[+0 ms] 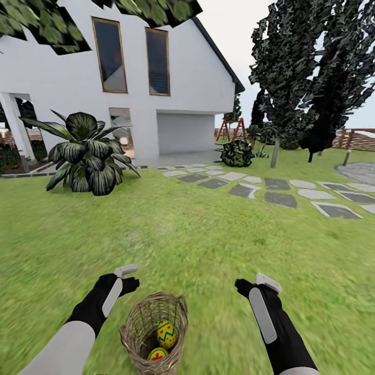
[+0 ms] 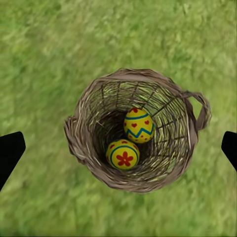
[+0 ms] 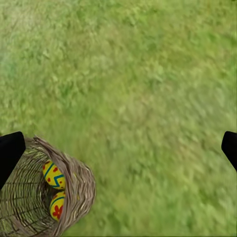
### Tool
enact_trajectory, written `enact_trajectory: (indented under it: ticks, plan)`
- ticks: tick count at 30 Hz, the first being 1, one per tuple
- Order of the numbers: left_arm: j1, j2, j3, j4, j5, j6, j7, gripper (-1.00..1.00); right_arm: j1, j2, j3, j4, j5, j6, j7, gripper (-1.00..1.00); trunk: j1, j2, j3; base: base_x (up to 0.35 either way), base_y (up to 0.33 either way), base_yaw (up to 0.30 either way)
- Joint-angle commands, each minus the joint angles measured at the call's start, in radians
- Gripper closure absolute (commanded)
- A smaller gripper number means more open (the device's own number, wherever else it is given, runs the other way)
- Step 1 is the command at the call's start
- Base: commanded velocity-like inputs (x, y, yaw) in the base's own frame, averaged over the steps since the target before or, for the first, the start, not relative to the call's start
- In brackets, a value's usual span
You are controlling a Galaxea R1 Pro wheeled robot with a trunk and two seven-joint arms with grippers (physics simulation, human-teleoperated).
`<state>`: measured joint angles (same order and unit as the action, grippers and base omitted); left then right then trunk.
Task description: Take the three Easter eggs out of the wicker basket on the lawn in the garden, then place them on the lawn next to a single tree (choose any tree) so that all three eggs are next to the same tree and none are left in the basket.
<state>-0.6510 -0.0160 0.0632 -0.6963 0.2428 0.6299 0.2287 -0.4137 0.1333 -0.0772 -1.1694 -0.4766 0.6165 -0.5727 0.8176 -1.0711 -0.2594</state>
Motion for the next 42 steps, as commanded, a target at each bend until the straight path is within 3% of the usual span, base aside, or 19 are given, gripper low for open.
enact_trajectory:
  ticks: [1,17,29,39,42]
  plan:
    - [-0.001,-0.001,0.003,-0.001,0.011,0.004,0.008,-1.00,0.000,0.000,-0.001,-0.002,-0.010,0.002,-0.007,-1.00,0.000,-0.001,-0.001,0.127,-0.313,0.288]
    - [-0.001,-0.002,0.003,0.000,0.011,0.004,0.008,-1.00,0.000,-0.001,-0.001,-0.003,-0.010,0.001,-0.004,-1.00,0.000,-0.001,-0.001,0.077,-0.324,0.260]
    - [-0.001,-0.001,0.003,0.000,0.011,0.002,0.007,-1.00,0.000,-0.001,-0.001,-0.004,-0.011,0.002,-0.003,-1.00,0.000,-0.001,-0.001,0.051,-0.294,-0.086]
    - [-0.001,-0.001,0.003,0.000,0.012,-0.011,0.007,-1.00,0.000,0.000,0.001,-0.006,-0.010,0.001,-0.003,-1.00,0.000,-0.001,-0.001,0.185,-0.011,-0.039]
    - [-0.001,-0.001,0.003,0.000,0.012,-0.012,0.007,-1.00,0.000,-0.001,0.023,-0.006,-0.010,0.000,-0.003,-1.00,0.000,-0.001,-0.001,0.070,0.002,0.221]
